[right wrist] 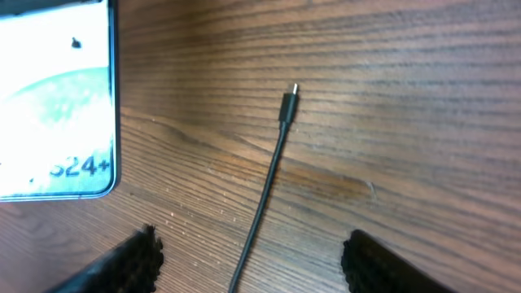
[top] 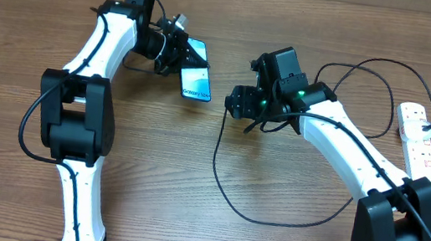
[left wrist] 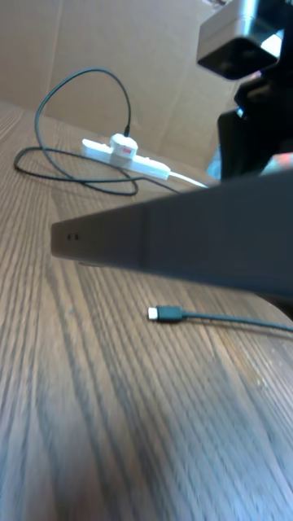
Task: Plug charger to phone and switch on socket
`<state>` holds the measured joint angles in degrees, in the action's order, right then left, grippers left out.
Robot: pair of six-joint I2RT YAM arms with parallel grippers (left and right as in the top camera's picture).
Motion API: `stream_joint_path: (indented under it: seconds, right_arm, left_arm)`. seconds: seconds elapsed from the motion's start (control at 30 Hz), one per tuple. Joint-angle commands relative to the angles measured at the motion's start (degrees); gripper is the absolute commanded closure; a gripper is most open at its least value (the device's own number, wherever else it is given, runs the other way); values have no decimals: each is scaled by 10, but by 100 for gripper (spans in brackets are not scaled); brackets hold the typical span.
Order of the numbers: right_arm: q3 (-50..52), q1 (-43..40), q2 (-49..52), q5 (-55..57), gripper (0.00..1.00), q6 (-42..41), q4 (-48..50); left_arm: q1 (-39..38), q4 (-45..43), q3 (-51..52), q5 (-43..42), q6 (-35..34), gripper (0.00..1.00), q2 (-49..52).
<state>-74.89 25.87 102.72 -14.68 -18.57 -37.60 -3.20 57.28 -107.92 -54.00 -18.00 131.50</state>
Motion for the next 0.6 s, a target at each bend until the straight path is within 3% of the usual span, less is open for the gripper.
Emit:
stream_joint_path:
  seconds: [0.0, 0.57]
  right_arm:
    - [-3, 0, -3, 15, 39, -14, 13]
    - [21, 35, 20, 124, 47, -46, 89]
  left_arm:
    - [10, 5, -1, 2, 13, 96, -14]
    - [13, 17, -1, 6, 22, 96, -14]
